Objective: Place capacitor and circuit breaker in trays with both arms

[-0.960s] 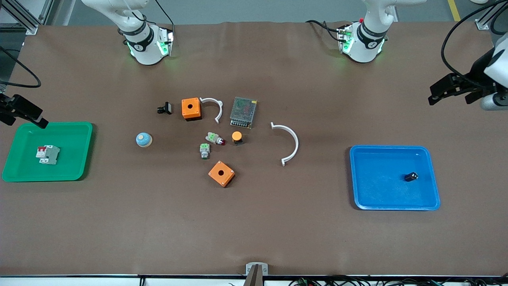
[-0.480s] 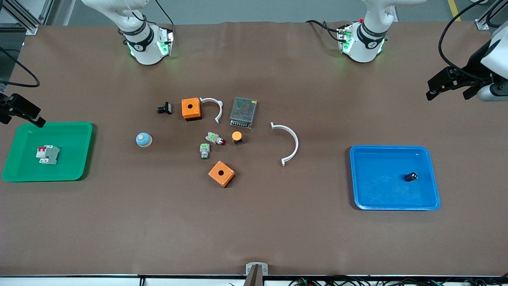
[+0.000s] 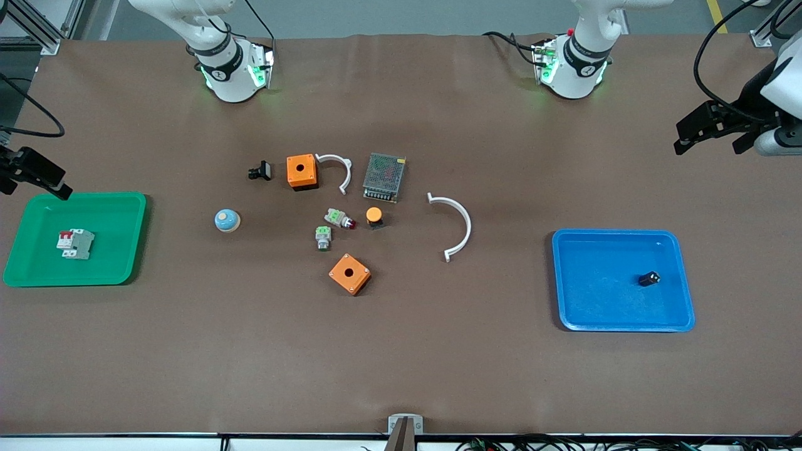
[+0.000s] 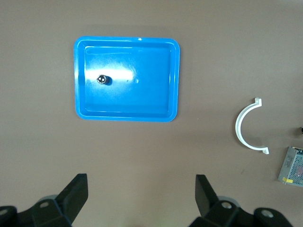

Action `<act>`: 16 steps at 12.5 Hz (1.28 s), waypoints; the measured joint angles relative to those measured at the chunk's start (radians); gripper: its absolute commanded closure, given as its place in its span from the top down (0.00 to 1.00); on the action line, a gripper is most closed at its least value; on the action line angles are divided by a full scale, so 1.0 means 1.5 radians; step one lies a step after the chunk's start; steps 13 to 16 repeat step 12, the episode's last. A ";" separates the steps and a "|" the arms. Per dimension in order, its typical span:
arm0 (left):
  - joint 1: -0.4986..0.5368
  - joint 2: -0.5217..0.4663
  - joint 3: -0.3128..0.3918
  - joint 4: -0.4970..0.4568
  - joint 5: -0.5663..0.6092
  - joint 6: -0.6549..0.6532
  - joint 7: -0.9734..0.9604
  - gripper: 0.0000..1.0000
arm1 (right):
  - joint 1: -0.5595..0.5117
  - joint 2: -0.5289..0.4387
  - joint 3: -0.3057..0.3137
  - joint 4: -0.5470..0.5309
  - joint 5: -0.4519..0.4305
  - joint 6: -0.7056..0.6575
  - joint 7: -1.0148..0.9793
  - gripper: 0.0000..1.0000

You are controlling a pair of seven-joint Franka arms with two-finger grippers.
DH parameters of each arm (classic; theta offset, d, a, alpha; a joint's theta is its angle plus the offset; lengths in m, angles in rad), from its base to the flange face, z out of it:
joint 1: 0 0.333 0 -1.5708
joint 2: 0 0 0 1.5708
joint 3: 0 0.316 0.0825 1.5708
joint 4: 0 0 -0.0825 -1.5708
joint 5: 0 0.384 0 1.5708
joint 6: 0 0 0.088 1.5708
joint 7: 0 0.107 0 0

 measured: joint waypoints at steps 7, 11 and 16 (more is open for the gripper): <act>0.000 0.000 -0.001 0.000 0.003 -0.027 0.002 1.00 | -0.001 0.000 -0.001 0.003 0.000 0.000 0.000 1.00; 0.000 0.000 -0.001 0.000 0.026 -0.028 0.003 1.00 | -0.001 0.000 -0.001 0.003 0.000 0.000 0.000 1.00; -0.001 0.000 -0.001 0.000 0.029 -0.028 0.003 1.00 | -0.001 0.000 -0.001 0.003 0.000 -0.001 0.000 1.00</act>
